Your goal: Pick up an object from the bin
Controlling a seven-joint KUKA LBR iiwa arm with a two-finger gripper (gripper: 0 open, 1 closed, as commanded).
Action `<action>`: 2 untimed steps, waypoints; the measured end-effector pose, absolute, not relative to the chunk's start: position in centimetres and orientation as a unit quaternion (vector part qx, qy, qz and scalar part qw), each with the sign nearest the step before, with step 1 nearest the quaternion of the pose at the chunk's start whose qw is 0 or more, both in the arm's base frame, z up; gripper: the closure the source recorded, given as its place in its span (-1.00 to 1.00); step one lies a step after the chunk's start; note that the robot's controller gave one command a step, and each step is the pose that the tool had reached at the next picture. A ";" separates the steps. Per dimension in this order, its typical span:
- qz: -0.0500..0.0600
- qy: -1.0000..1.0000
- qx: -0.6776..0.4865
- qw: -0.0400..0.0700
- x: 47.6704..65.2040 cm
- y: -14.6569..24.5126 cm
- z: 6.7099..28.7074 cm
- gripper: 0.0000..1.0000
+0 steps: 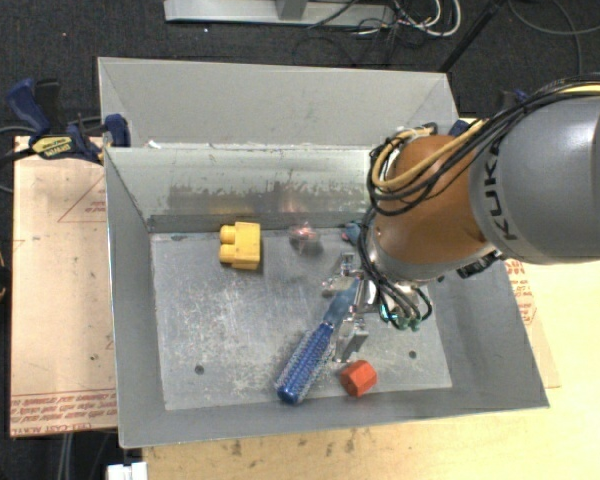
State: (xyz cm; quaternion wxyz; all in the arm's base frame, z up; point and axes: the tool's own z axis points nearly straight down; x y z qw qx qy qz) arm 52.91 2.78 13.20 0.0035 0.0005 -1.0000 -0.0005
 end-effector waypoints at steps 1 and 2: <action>-0.002 -0.993 0.117 -0.003 55.4 -4.6 7.5 -1.00; 0.002 -0.974 0.226 -0.010 51.6 1.6 7.6 -1.00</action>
Offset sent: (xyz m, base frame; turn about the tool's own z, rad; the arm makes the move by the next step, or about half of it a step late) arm 0.0220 -0.0751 -0.0620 -0.2383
